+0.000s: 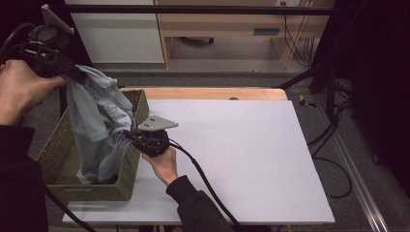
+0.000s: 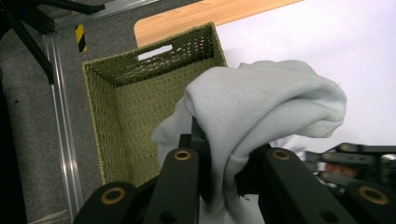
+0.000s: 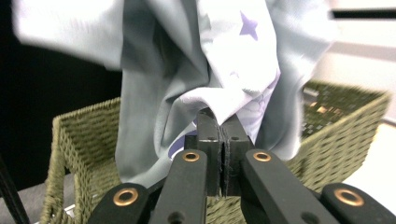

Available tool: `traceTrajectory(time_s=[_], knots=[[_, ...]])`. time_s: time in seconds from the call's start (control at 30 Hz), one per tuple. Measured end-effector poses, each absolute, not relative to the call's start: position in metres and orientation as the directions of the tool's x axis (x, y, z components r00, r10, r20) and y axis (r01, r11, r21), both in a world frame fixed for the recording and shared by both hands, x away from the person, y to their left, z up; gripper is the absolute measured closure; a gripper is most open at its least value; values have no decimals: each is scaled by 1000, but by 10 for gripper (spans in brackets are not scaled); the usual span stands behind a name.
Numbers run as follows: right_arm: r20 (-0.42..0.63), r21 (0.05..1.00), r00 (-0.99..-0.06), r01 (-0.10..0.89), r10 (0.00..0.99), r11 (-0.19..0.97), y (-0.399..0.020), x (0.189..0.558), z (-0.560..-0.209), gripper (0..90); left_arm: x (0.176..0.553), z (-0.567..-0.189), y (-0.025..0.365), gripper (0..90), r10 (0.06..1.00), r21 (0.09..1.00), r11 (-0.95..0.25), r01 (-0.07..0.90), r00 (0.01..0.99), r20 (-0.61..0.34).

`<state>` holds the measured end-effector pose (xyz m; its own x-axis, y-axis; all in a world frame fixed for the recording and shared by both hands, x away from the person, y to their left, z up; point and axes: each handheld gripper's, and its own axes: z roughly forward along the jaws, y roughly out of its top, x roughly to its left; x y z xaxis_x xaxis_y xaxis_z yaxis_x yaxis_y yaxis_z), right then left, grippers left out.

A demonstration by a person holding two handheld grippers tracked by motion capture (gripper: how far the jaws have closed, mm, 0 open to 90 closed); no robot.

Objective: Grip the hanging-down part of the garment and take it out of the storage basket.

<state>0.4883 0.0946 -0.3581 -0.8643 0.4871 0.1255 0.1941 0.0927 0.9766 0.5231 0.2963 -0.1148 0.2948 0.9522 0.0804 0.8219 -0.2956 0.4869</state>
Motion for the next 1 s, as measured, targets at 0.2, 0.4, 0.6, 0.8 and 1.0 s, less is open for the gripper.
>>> traceTrajectory(time_s=[0.2,0.4,0.6,0.8,1.0], knots=[[88,986,-854,148,513,78,70,484,-333,895,521,-114,296,797,951,493,-297,818,298,78],[55,991,-838,112,543,72,50,481,-310,896,519,-111,295,797,949,501,-303,811,307,77],[27,995,-823,76,568,64,35,479,-293,897,519,-110,293,797,947,501,-306,810,311,75],[20,998,-807,47,590,31,23,476,-277,897,519,-111,293,797,948,505,-304,808,311,74],[5,1000,-790,2,613,-4,10,472,-256,897,518,-110,292,797,946,505,-307,807,318,67]])
